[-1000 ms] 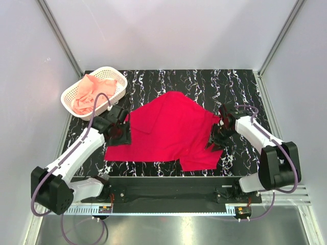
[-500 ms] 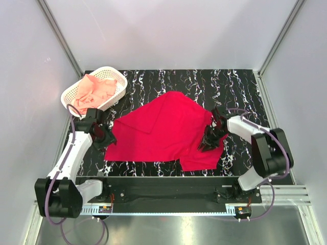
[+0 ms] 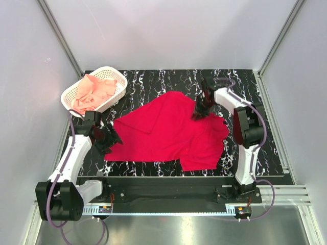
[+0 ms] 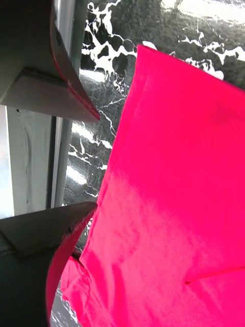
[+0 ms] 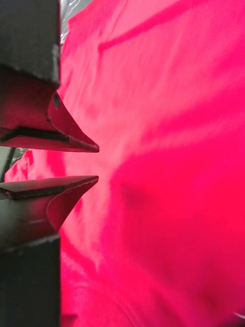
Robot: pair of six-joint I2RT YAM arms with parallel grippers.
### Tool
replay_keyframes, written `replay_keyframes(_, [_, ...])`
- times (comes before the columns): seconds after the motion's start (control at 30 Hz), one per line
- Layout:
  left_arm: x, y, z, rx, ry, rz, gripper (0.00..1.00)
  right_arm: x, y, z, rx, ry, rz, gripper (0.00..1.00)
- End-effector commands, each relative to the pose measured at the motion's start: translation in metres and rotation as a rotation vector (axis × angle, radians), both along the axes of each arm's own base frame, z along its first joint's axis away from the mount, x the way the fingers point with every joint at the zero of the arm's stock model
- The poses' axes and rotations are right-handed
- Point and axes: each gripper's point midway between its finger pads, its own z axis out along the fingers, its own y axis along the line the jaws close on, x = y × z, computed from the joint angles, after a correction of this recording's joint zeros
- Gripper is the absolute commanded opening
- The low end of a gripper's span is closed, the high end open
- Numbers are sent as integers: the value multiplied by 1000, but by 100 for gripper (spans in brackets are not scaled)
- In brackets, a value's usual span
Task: Fold and stack the t-shirts
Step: Flatten the tshirt out
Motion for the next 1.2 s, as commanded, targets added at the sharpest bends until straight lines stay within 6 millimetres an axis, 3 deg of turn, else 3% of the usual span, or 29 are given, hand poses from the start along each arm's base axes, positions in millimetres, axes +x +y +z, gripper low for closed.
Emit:
replay_keyframes(0.0, [17, -5, 14, -29, -76, -34, 71, 18, -6, 47, -81, -99, 55, 32])
replay_keyframes(0.07, [19, -4, 13, -20, -72, -28, 74, 10, -14, 58, -114, -110, 55, 48])
replay_keyframes(0.1, [21, -4, 11, -21, -73, -26, 74, 4, -18, 75, -117, -146, 47, 60])
replay_keyframes(0.17, [22, -6, 4, -32, -54, -25, 74, -20, -22, 65, -91, -103, 15, 100])
replay_keyframes(0.2, [25, -7, 1, -41, -56, -24, 74, -34, -11, 77, 20, -99, 19, 100])
replay_keyframes(0.23, [23, -9, -6, -51, -30, -24, 74, -51, -16, 57, 94, -27, -27, 100])
replay_keyframes(0.3, [24, -8, -12, -50, -11, -15, 73, -73, -12, 54, 220, 34, -50, 100])
replay_keyframes(0.33, [23, -8, -17, -51, 8, -10, 73, -90, -16, 38, 195, 61, -52, 100])
replay_keyframes(0.4, [26, -8, -22, -49, 6, -3, 73, -101, -26, 37, 137, 12, -64, 95])
replay_keyframes(0.47, [25, -9, -30, -60, 28, -2, 71, -118, -29, 26, 124, 21, -81, 80])
replay_keyframes(0.5, [28, -11, -33, -64, 28, -8, 68, -119, -30, 26, 130, -1, -94, 53])
replay_keyframes(0.57, [30, -15, -37, -74, 46, -27, 67, -128, -34, 13, 112, 15, -101, 40])
replay_keyframes(0.67, [36, -27, -28, -86, 16, -86, 68, -118, -36, -4, 89, 8, -108, 38])
replay_keyframes(0.77, [38, -34, -17, -81, -31, -125, 70, -91, -34, -15, 66, 4, -108, 38])
replay_keyframes(0.8, [38, -35, -13, -82, -47, -133, 71, -84, -36, -28, 51, 29, -108, 38])
replay_keyframes(1.0, [40, -36, -2, -59, -88, -170, 73, 0, -32, -25, -6, -3, -11, 52])
replay_keyframes(1.1, [43, -36, 1, -22, -99, -190, 73, 22, -37, -13, -57, 4, 21, 59])
replay_keyframes(1.17, [47, -37, 4, -6, -104, -199, 73, 24, -45, -2, -86, -3, 23, 67])
